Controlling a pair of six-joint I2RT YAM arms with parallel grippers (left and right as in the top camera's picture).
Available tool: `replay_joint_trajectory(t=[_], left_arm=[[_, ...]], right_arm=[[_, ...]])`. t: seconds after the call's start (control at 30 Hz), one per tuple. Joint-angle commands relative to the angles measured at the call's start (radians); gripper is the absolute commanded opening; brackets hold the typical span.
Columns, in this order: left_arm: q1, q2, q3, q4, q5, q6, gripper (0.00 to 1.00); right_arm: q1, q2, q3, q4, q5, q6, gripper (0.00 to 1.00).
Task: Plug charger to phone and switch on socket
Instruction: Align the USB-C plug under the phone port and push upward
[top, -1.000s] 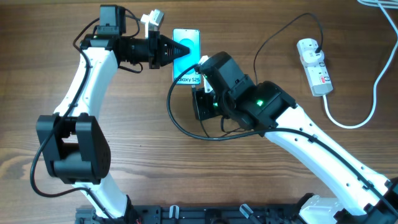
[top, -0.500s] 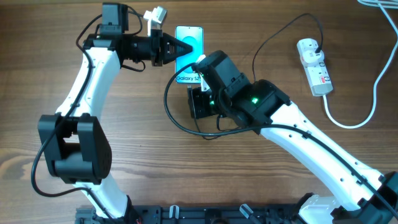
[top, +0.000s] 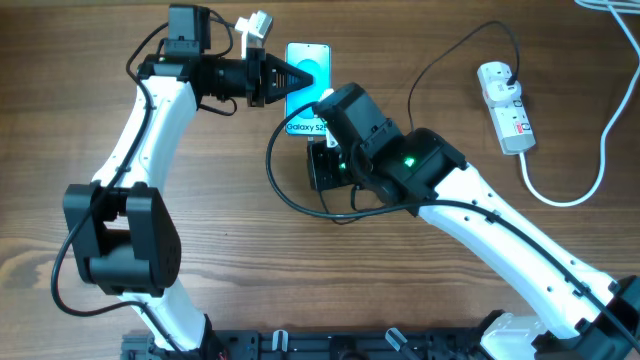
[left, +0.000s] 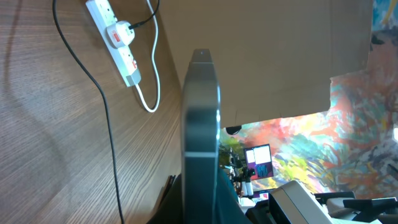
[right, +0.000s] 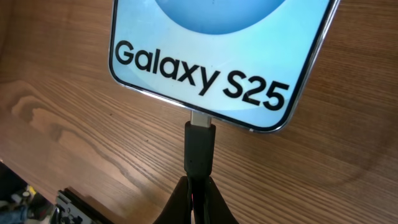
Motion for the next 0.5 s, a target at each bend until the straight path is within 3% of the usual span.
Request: replay_joint_trajectory(t=[0.0, 0.47], left_arm=[[-0.001, -0.031, 0.010, 0.005, 0.032, 0.009, 0.04], [-0.002, -0.031, 0.010, 0.004, 0.019, 0.009, 0.04]], right_arm=[[0.000, 0.013, 0.004, 0.014, 0.002, 0.011, 0.04], [0.000, 0.013, 0.004, 0.024, -0.009, 0.010, 0.04]])
